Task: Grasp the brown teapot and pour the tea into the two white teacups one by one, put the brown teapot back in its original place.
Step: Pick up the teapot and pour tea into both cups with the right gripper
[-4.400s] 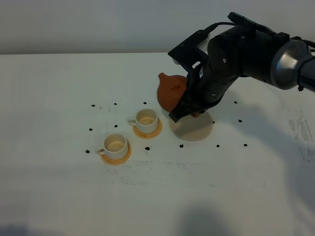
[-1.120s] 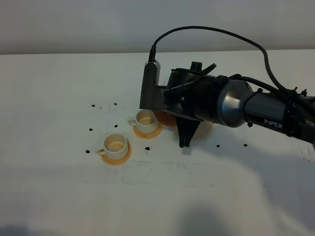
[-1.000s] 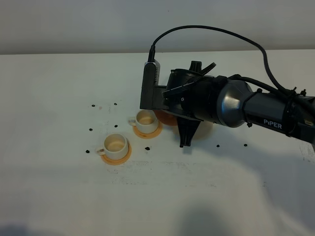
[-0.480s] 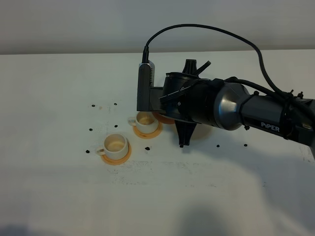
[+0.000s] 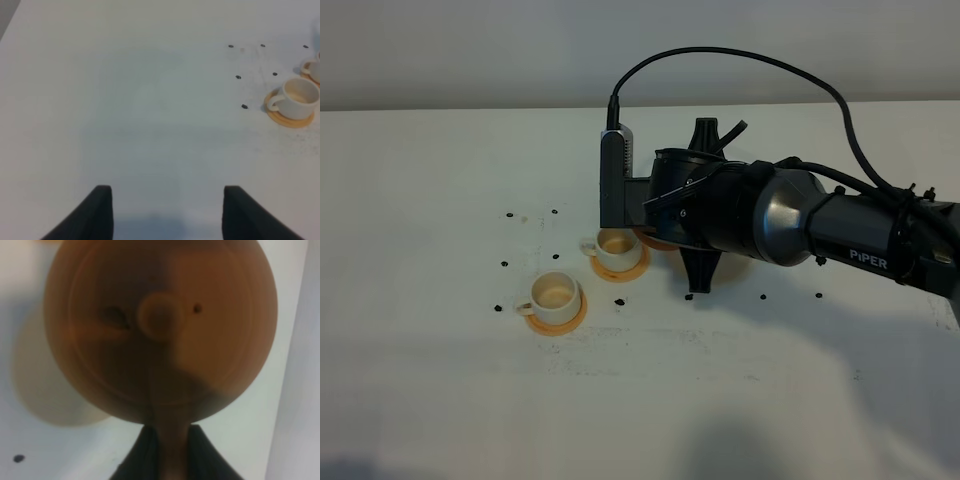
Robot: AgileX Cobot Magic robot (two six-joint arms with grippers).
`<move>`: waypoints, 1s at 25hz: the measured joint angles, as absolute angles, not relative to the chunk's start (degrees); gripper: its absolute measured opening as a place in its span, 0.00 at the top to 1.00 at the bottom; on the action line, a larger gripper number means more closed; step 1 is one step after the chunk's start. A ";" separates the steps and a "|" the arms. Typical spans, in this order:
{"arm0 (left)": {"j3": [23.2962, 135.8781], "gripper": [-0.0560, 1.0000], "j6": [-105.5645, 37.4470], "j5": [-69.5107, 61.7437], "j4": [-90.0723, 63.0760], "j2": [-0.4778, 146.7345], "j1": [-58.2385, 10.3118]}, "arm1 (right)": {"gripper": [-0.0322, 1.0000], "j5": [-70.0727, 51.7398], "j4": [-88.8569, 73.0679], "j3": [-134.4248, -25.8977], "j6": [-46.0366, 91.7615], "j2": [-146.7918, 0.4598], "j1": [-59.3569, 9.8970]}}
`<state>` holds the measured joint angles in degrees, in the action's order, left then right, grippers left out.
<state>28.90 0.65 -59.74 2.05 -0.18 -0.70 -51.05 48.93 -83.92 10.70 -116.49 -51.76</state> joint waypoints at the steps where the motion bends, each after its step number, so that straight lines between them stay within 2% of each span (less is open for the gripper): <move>1: 28.90 0.47 0.65 -59.74 2.05 -0.18 -0.70 | 0.88 -51.15 49.47 -83.92 10.70 -116.49 -51.76; 25: 28.90 0.47 0.65 -59.74 2.05 -0.18 -0.70 | 0.88 -51.84 52.65 -83.92 12.80 -116.49 -51.76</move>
